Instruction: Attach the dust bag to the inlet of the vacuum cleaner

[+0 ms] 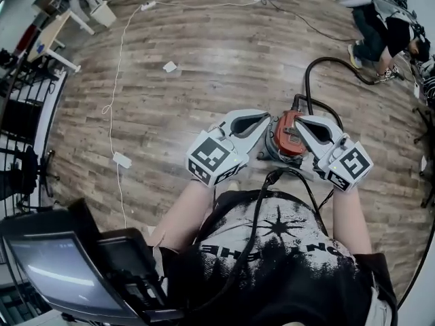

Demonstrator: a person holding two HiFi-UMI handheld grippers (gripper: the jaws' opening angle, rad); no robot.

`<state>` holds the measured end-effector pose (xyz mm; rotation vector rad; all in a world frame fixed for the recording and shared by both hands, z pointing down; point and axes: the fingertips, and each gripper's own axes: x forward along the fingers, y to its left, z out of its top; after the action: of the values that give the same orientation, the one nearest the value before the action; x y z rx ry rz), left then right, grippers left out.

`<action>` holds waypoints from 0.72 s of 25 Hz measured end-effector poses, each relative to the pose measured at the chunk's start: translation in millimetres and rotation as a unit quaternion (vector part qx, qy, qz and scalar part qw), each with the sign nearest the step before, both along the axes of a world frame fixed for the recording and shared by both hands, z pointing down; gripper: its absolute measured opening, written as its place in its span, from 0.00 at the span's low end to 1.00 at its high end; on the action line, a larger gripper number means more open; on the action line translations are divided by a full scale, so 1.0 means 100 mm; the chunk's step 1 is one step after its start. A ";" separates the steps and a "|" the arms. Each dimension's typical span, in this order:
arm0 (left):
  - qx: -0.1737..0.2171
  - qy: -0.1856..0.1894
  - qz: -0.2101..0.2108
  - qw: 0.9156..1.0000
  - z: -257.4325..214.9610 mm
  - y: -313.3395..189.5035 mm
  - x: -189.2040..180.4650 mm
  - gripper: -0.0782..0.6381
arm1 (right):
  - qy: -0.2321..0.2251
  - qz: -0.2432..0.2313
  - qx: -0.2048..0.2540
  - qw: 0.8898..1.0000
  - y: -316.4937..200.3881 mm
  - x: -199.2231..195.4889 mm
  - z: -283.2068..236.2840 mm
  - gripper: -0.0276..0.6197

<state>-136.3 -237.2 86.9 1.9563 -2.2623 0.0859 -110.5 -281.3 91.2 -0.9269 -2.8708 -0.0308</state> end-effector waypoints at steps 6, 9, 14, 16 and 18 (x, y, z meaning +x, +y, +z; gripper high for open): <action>-0.006 0.003 0.021 1.000 0.06 -0.25 0.19 0.11 | -0.013 0.021 0.008 1.000 -0.23 0.19 -0.01 0.05; -0.007 0.005 0.035 0.999 0.06 -0.35 0.27 0.11 | -0.018 0.035 0.022 0.999 -0.32 0.27 -0.02 0.05; -0.007 0.004 0.055 0.998 0.03 -0.46 0.38 0.11 | -0.018 0.059 0.036 0.997 -0.44 0.36 0.00 0.05; -0.007 0.005 0.058 0.998 0.04 -0.49 0.39 0.11 | -0.014 0.062 0.040 0.997 -0.46 0.37 0.04 0.05; -0.007 0.006 0.062 0.998 0.05 -0.50 0.40 0.11 | -0.012 0.067 0.043 0.997 -0.46 0.36 0.06 0.05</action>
<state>-96.6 -287.6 91.5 2.0824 -2.1255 0.1046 -74.2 -327.4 97.2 -0.7232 -2.9194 -0.1516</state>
